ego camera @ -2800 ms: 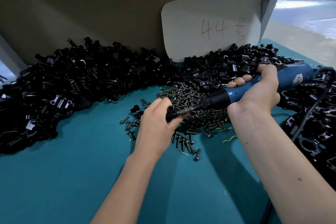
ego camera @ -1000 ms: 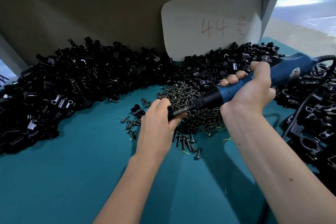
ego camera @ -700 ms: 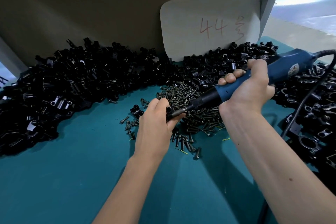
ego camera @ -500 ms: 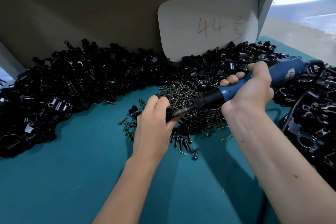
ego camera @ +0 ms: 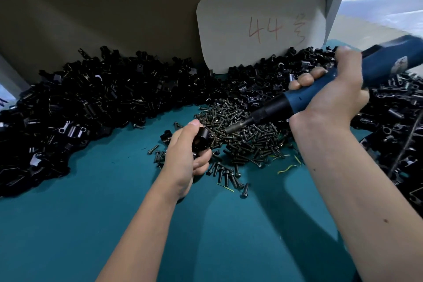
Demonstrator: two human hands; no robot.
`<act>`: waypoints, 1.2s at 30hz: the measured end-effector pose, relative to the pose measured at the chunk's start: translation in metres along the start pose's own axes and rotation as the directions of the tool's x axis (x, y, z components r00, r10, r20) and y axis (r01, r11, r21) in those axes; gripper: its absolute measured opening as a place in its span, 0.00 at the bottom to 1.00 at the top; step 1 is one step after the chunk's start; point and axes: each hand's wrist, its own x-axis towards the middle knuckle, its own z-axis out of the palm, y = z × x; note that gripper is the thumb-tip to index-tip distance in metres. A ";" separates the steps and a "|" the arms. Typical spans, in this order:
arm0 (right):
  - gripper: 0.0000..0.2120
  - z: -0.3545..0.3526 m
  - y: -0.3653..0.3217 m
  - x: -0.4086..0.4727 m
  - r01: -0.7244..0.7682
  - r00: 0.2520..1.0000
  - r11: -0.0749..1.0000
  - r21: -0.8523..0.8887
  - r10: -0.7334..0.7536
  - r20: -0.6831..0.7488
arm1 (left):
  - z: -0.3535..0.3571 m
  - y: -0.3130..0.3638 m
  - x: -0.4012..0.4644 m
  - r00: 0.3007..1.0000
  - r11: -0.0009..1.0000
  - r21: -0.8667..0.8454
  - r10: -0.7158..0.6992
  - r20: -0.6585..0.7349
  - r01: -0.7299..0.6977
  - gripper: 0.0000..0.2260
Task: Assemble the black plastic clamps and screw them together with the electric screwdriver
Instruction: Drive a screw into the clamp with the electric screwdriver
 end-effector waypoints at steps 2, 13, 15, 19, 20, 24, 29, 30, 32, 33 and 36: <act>0.11 -0.002 -0.001 0.002 0.029 0.998 0.998 -0.053 -0.026 0.059 | 0.001 0.000 0.000 1.000 0.998 0.060 0.016 0.026 -0.017 0.15; 0.12 -0.003 0.010 -0.007 0.109 0.973 0.978 -0.180 -0.068 0.221 | 0.005 0.001 -0.001 0.999 0.946 0.322 0.039 0.026 -0.045 0.23; 0.11 -0.003 0.009 -0.005 0.098 0.974 0.980 -0.170 -0.059 0.220 | 0.007 0.000 -0.003 0.997 0.921 0.382 0.069 0.045 -0.081 0.19; 0.10 -0.003 0.006 -0.003 0.075 0.975 0.983 -0.167 -0.037 0.218 | 0.012 -0.001 -0.006 0.988 0.846 0.510 0.145 0.057 -0.154 0.18; 0.10 -0.003 0.006 -0.003 0.076 0.974 0.982 -0.170 -0.037 0.222 | 0.012 -0.001 -0.006 0.987 0.841 0.516 0.154 0.056 -0.160 0.17; 0.12 -0.003 0.008 -0.006 0.094 0.966 0.979 -0.181 -0.046 0.253 | 0.010 -0.002 -0.006 0.983 0.835 0.520 0.171 0.065 -0.179 0.17; 0.11 -0.001 0.008 -0.007 0.135 0.957 0.970 -0.203 -0.075 0.279 | 0.010 -0.005 -0.006 0.977 0.784 0.588 0.203 0.060 -0.199 0.18; 0.11 -0.001 0.008 -0.007 0.139 0.956 0.969 -0.205 -0.077 0.284 | 0.010 -0.005 -0.006 0.978 0.775 0.602 0.204 0.054 -0.194 0.18; 0.10 -0.002 0.008 -0.007 0.140 0.950 0.970 -0.200 -0.075 0.302 | 0.010 -0.005 -0.006 0.979 0.765 0.618 0.201 0.041 -0.183 0.18; 0.10 -0.002 0.008 -0.007 0.142 0.946 0.970 -0.197 -0.075 0.314 | 0.010 -0.005 -0.005 0.979 0.765 0.617 0.200 0.042 -0.183 0.18; 0.09 -0.001 0.008 -0.007 0.162 0.934 0.967 -0.199 -0.085 0.348 | 0.011 -0.005 -0.005 0.974 0.741 0.640 0.220 0.057 -0.205 0.18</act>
